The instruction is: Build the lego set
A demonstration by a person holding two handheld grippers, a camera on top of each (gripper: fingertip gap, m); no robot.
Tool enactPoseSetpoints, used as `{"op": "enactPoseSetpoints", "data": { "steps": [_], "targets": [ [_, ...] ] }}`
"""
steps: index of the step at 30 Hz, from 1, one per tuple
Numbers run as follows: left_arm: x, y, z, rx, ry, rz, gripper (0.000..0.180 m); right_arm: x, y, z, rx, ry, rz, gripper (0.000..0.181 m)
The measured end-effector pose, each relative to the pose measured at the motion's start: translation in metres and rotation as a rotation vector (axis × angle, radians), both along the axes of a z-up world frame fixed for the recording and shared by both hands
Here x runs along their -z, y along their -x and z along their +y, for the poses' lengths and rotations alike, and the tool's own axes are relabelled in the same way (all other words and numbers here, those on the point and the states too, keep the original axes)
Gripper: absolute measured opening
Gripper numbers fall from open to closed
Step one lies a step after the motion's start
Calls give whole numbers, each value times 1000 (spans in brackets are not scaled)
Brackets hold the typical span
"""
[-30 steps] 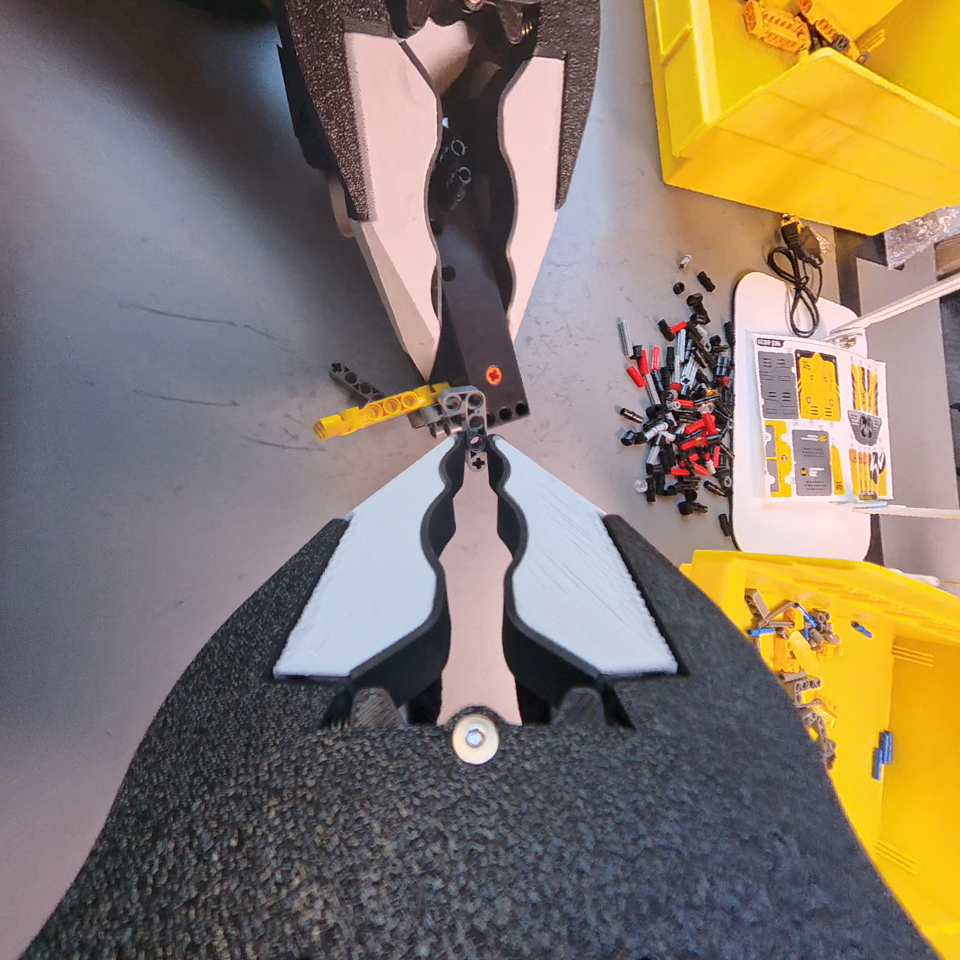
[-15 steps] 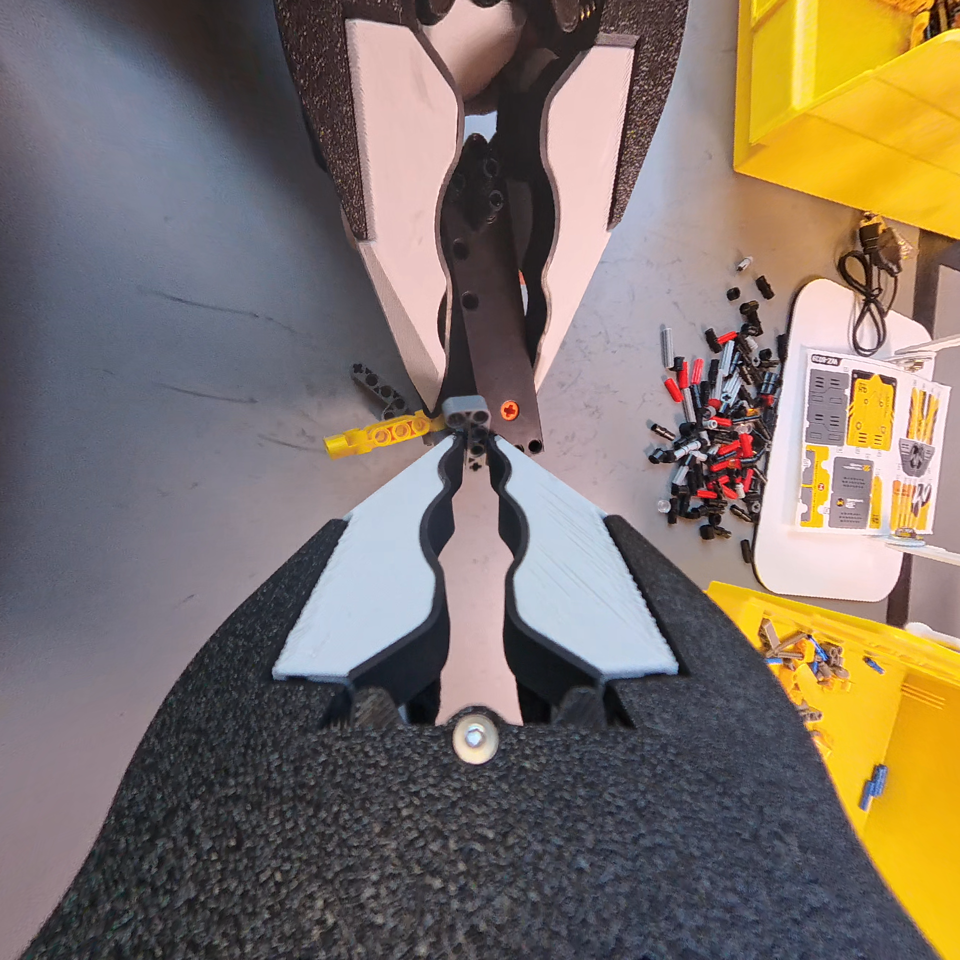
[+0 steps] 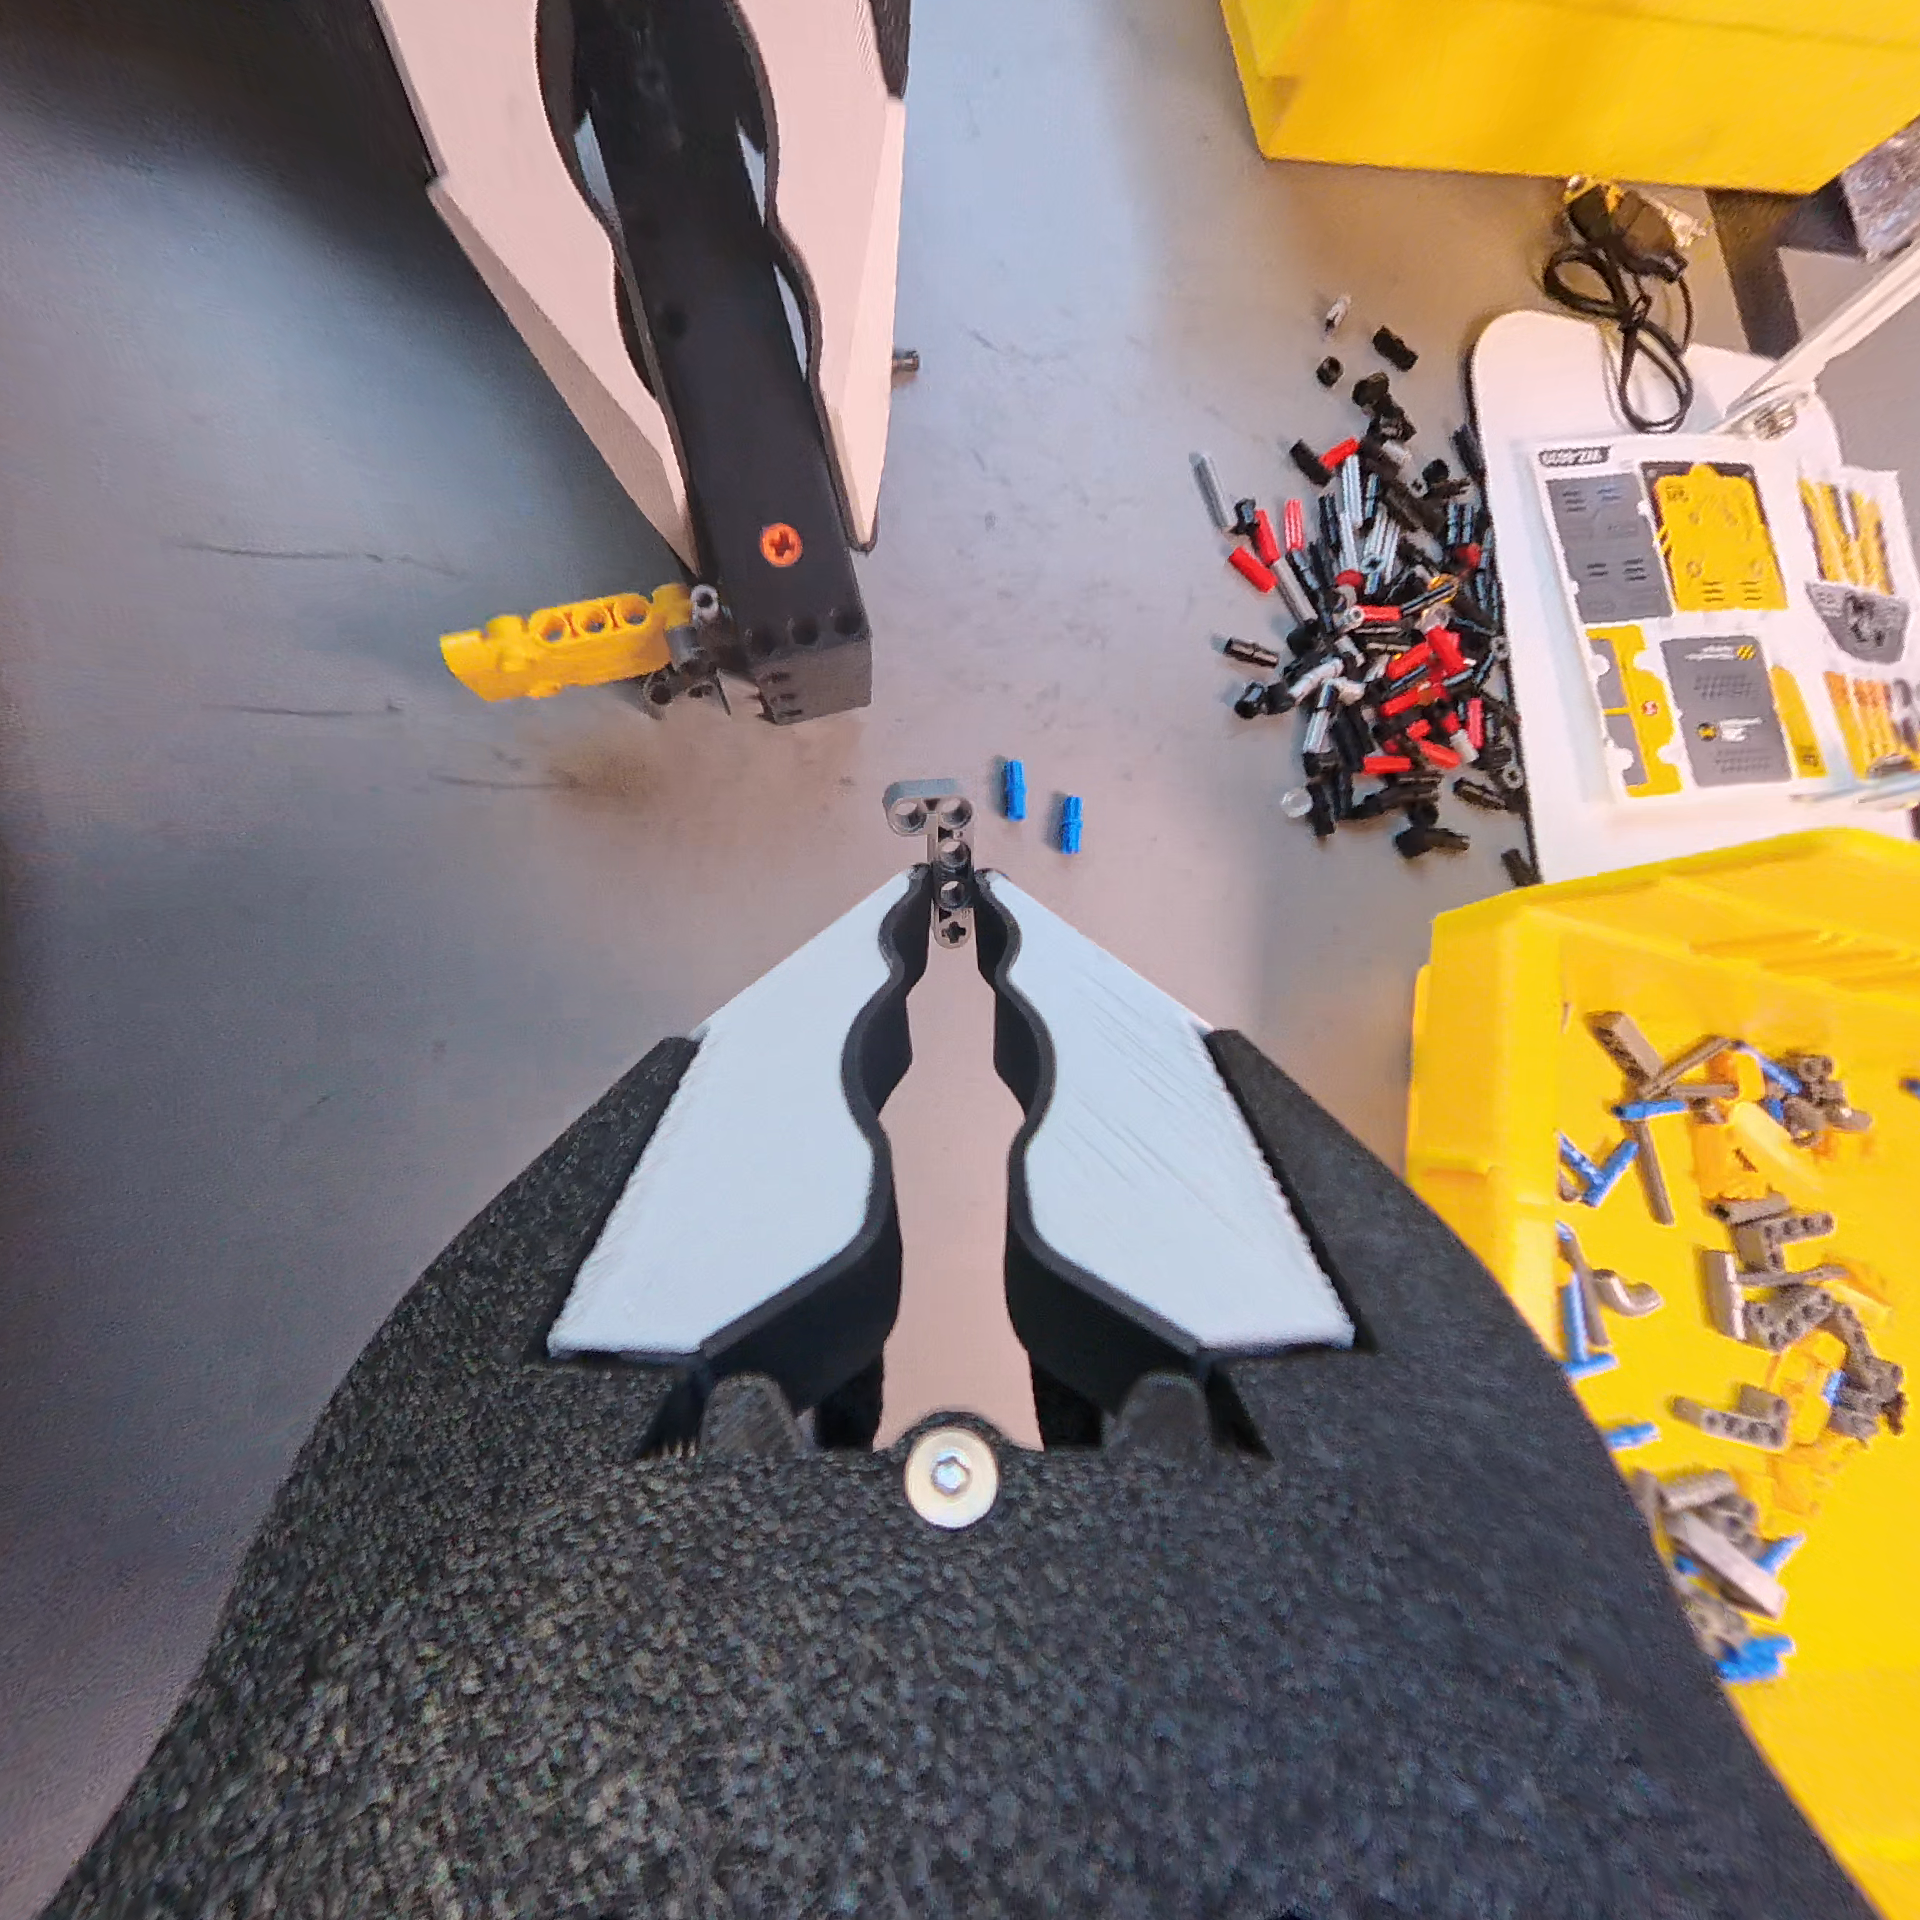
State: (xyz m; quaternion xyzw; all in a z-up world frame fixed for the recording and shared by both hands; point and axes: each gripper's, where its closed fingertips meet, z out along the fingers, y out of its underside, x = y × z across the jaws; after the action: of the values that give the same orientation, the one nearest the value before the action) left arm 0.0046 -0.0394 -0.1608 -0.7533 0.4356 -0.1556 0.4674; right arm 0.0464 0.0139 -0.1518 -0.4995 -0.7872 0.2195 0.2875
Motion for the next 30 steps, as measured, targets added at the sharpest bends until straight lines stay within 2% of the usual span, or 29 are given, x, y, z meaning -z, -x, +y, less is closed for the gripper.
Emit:
{"op": "enactPoseSetpoints", "data": {
  "steps": [9, 22, 30],
  "targets": [
    [-3, -2, 4, 22, -21, -51, 26, 9, -5, -10, -51, 96, 93, 6],
    [-8, -3, 6, -5, -44, -57, 31, -17, 10, -48, -160, 164, 201, 6],
    [0, -2, 6, -21, -11, -20, 27, 6, 21, -67, -137, 180, 191, 6]
  ]
}}
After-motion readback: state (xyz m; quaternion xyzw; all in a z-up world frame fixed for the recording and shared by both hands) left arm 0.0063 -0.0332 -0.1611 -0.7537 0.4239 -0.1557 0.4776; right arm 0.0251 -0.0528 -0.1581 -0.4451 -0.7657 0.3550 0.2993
